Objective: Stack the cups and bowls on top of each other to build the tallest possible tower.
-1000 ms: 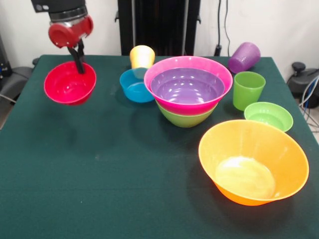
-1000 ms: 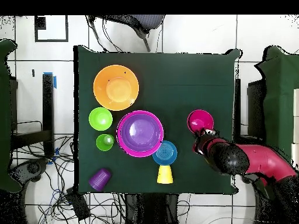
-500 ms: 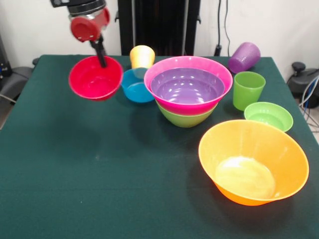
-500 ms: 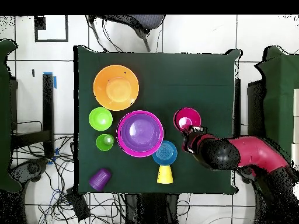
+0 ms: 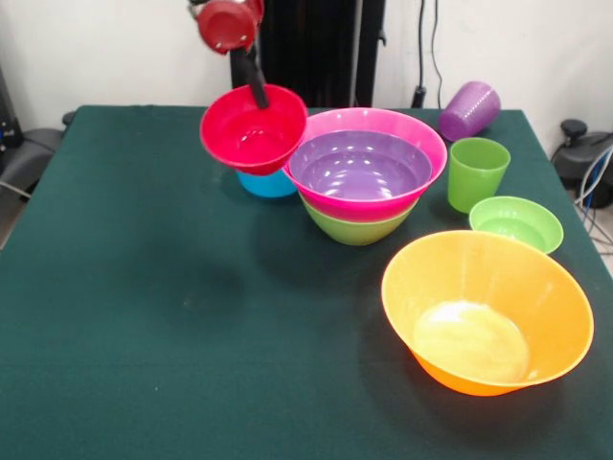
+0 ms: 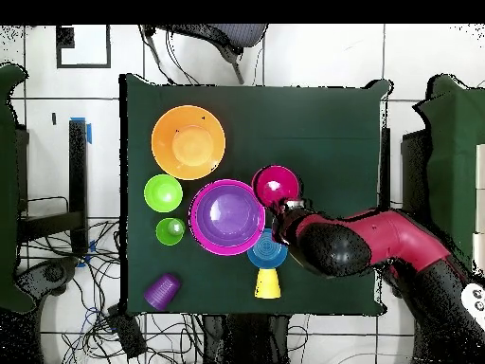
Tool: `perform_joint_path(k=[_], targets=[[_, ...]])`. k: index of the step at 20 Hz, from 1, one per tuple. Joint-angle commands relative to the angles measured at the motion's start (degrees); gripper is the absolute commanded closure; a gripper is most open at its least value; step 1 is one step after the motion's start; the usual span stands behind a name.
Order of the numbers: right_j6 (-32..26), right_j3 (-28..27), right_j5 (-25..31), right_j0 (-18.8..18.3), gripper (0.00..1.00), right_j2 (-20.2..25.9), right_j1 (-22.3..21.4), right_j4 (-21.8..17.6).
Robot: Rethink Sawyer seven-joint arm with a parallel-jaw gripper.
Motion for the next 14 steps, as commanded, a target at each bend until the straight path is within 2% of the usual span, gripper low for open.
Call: perform_joint_path(k=[1, 4, 8, 11, 14], targets=[[-13.61, 4.96, 7.7, -0.89, 1.0, 8.98, -0.54, 0.84], [-14.1, 5.57, 7.35, -1.9, 1.0, 11.04, -0.27, -0.03], [-14.05, 5.09, 5.98, -1.42, 1.0, 10.6, 2.36, -2.85], [-13.98, 4.84, 4.52, -0.47, 1.0, 8.4, 4.73, -6.27], [-12.36, 4.79, 4.87, 1.04, 1.0, 6.02, 6.86, -7.11]])
